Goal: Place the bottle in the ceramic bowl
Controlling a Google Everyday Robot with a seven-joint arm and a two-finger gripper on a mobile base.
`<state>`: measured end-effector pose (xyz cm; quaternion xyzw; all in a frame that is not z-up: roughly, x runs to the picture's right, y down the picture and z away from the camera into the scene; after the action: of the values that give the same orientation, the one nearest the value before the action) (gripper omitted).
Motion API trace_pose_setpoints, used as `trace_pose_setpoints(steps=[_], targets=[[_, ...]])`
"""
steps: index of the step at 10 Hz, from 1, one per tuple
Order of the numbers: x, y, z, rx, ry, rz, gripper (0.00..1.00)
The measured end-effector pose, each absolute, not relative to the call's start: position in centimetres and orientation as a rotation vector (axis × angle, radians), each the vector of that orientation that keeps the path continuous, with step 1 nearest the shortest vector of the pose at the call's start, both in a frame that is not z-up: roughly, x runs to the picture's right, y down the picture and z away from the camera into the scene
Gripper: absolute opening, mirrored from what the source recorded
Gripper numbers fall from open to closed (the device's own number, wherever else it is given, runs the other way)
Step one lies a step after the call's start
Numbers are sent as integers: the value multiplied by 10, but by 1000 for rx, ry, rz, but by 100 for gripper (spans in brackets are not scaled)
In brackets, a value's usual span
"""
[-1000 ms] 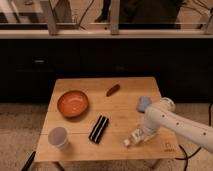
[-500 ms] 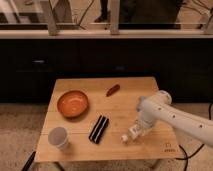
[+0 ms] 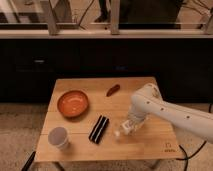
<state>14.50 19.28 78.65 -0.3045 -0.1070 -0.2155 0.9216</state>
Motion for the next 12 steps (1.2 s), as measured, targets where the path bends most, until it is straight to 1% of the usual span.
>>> trace_pose_setpoints(steps=[7, 10, 12], targets=[[110, 154, 796, -623, -207, -491, 0], [88, 134, 806, -612, -216, -518, 0], [76, 128, 806, -620, -207, -546, 0]])
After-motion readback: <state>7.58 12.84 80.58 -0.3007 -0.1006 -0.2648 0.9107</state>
